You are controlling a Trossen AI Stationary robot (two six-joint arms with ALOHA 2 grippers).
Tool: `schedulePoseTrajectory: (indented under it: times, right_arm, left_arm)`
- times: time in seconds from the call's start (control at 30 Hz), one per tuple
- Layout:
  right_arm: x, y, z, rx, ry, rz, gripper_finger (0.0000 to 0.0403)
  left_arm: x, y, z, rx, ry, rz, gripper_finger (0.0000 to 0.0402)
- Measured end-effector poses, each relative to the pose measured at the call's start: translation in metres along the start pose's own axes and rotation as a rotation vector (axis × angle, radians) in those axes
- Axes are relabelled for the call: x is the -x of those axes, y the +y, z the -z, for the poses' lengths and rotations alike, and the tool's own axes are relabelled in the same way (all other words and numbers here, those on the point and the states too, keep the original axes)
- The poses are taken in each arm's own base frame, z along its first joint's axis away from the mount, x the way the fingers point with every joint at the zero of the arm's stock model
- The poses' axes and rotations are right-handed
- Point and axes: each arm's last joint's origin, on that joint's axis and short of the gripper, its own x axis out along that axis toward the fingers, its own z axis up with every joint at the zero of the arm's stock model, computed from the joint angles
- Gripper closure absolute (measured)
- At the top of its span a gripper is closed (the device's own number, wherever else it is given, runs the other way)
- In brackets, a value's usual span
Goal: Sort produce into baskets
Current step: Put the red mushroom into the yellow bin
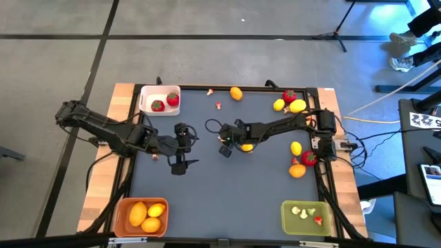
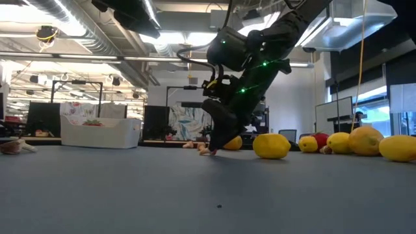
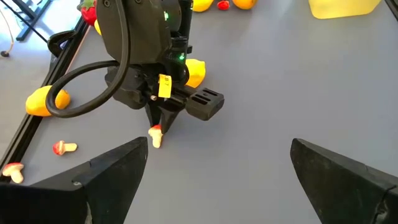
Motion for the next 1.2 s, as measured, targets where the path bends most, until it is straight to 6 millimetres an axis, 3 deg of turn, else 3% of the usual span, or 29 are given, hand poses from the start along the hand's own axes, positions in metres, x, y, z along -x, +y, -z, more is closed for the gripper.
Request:
schedulePoseTrajectory:
  times: [0.4, 0.63, 0.9, 1.2]
  right_arm:
    - [0.000, 0.000, 0.000, 0.026, 0.000, 0.000, 0.0374]
    - [0.007, 0.003, 0.002, 0.050, 0.031, -0.025, 0.0382]
    - [0.040, 0.014, -0.003, 0.084, 0.013, -0.038, 0.0380]
    - [0.097, 0.025, 0.001, 0.117, 0.035, -0.047, 0.0380]
  left_arm:
    - [0.000, 0.000, 0.000, 0.002, 0.000, 0.000, 0.0009]
    - [0.000, 0.000, 0.000, 0.003, 0.000, 0.000, 0.0009]
    - [0.000, 0.000, 0.000, 0.005, 0.000, 0.000, 0.0009]
    - [0.000, 0.000, 0.000, 0.004, 0.001, 0.000, 0.0009]
